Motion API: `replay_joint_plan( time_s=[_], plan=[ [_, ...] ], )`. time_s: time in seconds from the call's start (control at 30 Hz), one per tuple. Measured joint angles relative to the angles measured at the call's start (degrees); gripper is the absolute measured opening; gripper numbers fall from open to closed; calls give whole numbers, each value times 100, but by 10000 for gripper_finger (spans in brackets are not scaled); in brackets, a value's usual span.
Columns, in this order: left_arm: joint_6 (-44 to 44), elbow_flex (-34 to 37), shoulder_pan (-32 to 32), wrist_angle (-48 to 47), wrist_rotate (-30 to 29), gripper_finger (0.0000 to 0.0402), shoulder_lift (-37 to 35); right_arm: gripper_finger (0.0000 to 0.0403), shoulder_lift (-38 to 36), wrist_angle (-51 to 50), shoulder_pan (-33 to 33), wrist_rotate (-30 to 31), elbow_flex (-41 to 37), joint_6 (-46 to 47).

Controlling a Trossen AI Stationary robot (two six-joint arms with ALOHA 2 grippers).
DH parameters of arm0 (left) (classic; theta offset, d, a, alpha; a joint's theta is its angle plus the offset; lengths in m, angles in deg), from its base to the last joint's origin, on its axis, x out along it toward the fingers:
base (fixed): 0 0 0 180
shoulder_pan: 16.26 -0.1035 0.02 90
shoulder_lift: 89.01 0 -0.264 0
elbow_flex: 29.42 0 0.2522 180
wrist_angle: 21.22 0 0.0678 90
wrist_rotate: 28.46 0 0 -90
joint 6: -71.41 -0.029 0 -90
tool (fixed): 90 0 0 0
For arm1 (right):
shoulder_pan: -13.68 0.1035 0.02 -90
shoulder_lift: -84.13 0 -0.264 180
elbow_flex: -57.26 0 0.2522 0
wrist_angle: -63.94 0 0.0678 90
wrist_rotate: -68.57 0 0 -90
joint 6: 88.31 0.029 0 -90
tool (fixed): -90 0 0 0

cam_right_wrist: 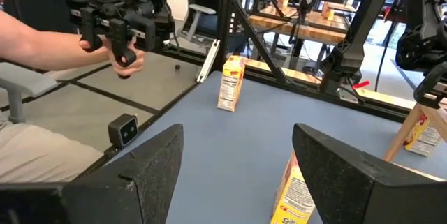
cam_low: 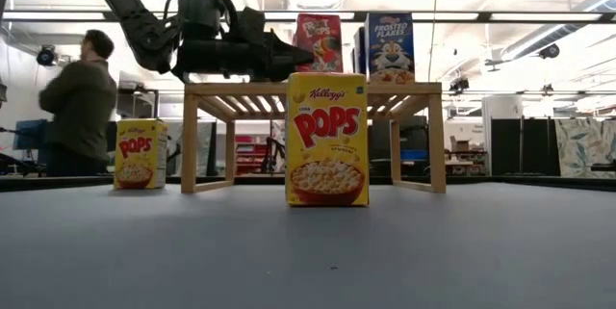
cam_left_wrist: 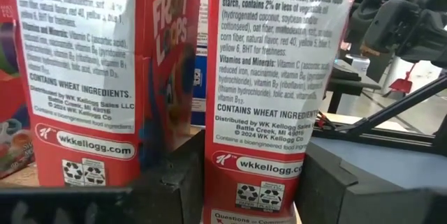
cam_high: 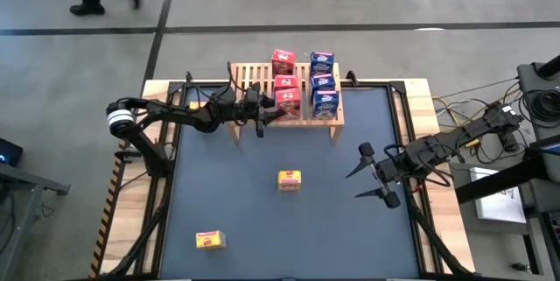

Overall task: Stack cereal on shelf
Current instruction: Put the red cereal box on the shelf aligned with the other red cereal box, then put the top left yellow cereal box on the shelf

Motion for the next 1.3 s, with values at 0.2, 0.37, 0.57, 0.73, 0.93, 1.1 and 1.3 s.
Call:
replay_joint_plan(
  time_s=[0.2,0.37,0.57,0.73,0.93,1.1,1.3],
  plan=[
    [138,-6,0,-171,17,173,-18,256,0,1,-2,10,-39,-42],
    [110,3,0,-495,-47,200,-175,255,2,2,-2,17,-109,-46],
    [127,3,0,-1113,-162,223,-495,261,2,2,-2,15,-111,-48],
    [148,5,0,-1568,-294,227,-762,257,2,2,-2,15,-111,-48],
    [42,5,0,-2079,-340,227,-1206,255,0,-45,-2,8,-116,-11],
    [35,5,11,-2966,-404,227,-1861,260,0,-129,-2,-2,-120,61],
    [50,5,23,-4471,-645,227,-2905,261,0,-118,-2,-138,-120,68]
  ],
)
